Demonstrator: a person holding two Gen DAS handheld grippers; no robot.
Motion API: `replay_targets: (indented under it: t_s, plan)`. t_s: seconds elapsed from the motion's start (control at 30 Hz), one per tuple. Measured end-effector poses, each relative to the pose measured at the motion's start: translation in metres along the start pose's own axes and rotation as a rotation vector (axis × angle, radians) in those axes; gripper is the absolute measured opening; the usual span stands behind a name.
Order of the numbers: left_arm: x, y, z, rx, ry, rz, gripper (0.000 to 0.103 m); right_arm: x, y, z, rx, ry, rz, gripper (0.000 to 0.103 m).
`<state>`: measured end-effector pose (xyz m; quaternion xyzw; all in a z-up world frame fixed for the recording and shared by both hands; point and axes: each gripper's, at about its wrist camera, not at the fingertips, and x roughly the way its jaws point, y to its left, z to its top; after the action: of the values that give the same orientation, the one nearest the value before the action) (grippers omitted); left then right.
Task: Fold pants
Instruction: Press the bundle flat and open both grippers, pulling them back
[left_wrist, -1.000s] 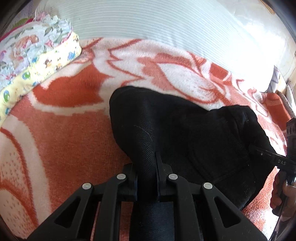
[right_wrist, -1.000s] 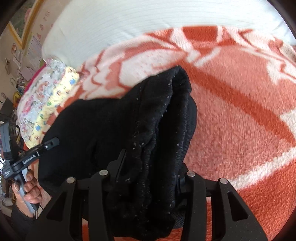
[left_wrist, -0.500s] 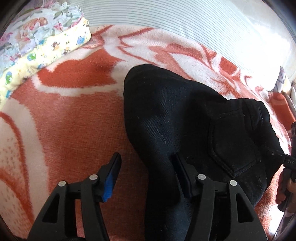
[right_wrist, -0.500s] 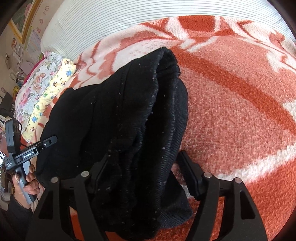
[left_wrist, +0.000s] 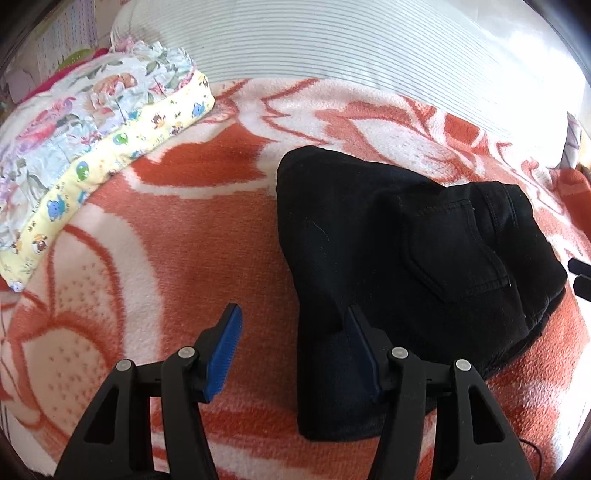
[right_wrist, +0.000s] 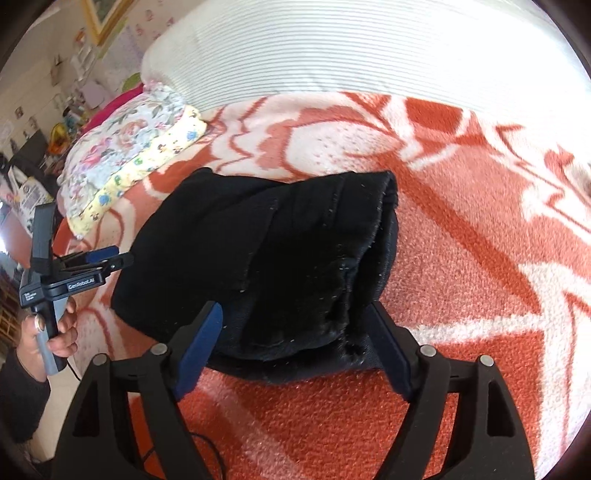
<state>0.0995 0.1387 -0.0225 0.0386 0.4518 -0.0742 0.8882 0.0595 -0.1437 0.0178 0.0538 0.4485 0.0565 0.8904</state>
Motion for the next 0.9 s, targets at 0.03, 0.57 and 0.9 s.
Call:
replay_targets:
  t_s: [0.03, 0.57, 0.9]
  plan:
    - [-0.003, -0.001, -0.001, 0.007, -0.004, 0.004, 0.059, -0.003, 0.004, -0.001, -0.022, -0.007, 0.002, 0.081]
    - [-0.045, -0.014, -0.018, 0.104, -0.071, 0.015, 0.079, -0.016, 0.037, -0.004, -0.206, -0.015, 0.036, 0.087]
    - [-0.049, -0.024, -0.026, 0.144, -0.062, 0.022, 0.08, -0.006, 0.039, -0.004, -0.254, 0.031, 0.051, 0.087]
